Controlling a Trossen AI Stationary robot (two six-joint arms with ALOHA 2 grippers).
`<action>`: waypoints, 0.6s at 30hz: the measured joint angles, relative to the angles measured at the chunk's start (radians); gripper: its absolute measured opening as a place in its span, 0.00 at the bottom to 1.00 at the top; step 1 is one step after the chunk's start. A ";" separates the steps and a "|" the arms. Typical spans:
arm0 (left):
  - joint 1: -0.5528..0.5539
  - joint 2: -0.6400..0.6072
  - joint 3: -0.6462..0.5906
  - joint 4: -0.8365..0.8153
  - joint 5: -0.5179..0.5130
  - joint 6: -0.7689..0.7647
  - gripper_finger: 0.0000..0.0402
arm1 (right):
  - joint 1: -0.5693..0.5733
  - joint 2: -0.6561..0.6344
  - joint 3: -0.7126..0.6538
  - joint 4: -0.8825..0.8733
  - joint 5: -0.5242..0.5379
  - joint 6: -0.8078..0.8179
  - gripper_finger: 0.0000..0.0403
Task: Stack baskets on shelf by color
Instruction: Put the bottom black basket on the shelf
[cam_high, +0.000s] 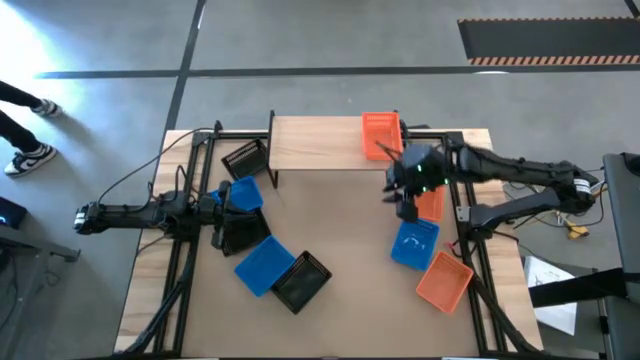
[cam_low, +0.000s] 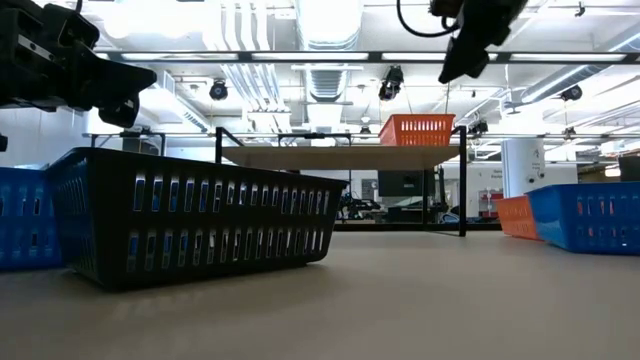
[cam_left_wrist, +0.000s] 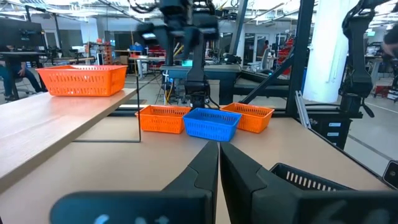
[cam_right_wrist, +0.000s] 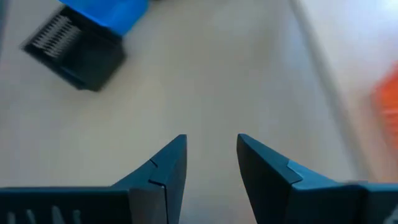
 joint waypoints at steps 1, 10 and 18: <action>0.000 0.000 0.000 0.000 0.000 0.000 0.00 | 0.028 -0.017 -0.036 0.040 0.000 0.035 0.33; 0.000 0.000 0.000 0.000 0.000 0.000 0.00 | 0.270 -0.093 -0.288 0.360 0.082 0.300 0.33; 0.000 0.000 0.000 0.000 0.000 0.000 0.00 | 0.395 -0.076 -0.315 0.381 0.292 0.311 0.33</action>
